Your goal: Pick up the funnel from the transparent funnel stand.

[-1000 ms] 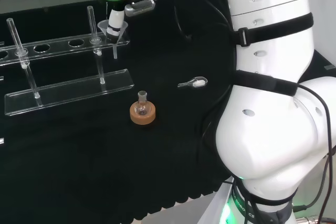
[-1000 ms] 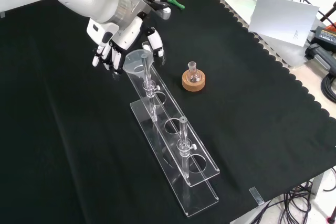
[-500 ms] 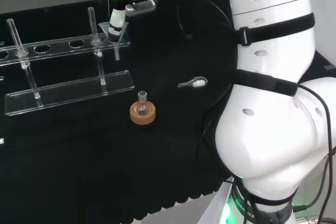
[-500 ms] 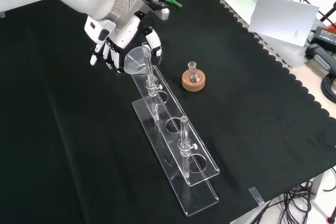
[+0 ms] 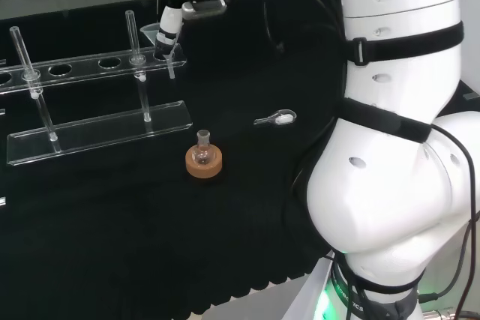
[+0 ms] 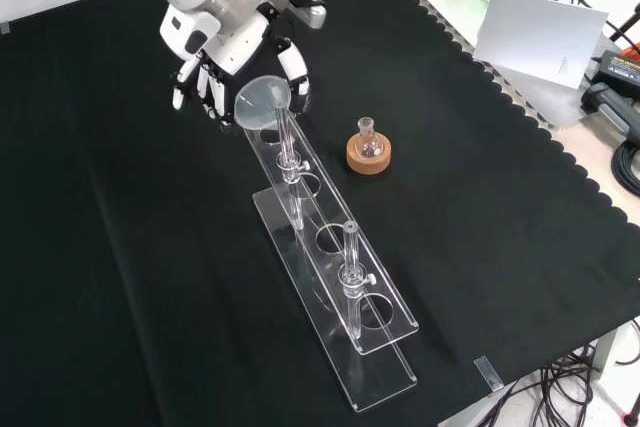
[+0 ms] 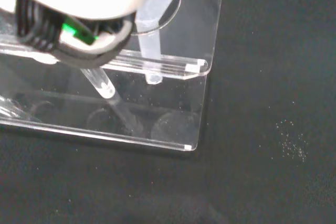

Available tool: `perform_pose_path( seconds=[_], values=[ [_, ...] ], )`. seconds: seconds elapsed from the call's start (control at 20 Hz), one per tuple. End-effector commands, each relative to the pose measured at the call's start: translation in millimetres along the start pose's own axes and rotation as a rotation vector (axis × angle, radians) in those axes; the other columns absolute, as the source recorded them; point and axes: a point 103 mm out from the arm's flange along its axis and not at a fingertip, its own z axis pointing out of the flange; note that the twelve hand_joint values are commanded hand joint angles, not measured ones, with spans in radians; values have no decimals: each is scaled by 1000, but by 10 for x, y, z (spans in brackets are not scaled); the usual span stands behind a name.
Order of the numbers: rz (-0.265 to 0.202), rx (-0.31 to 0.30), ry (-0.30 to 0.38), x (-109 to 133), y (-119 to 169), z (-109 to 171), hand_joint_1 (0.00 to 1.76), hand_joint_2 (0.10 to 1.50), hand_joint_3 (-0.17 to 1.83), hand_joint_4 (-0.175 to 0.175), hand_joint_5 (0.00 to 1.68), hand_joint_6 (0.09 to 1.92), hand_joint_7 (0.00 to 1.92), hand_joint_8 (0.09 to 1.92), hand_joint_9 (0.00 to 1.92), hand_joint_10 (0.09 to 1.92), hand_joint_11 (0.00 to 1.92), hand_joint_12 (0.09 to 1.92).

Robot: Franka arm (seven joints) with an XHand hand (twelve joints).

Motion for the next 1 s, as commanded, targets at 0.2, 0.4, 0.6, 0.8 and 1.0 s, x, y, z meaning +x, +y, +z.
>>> perform_pose_path(
  seconds=[0.2, 0.4, 0.6, 0.8, 1.0],
  values=[
    [-15, -120, 68, -51, -228, -220, 1028, 432, 667, 106, 794, 383, 1006, 605, 577, 439, 0, 452],
    [-25, -133, 69, -87, -317, -306, 1031, 434, 671, 107, 793, 392, 1004, 602, 576, 437, 0, 456],
    [-38, -195, 90, -103, -448, -386, 1030, 433, 675, 105, 784, 397, 998, 599, 570, 434, 0, 459],
    [-50, -222, 72, -106, -621, -477, 1028, 433, 678, 104, 782, 402, 998, 597, 567, 433, 0, 461],
    [-29, -260, 74, -194, -842, -592, 1026, 427, 699, 101, 771, 423, 1002, 589, 565, 434, 0, 463]
  ],
)
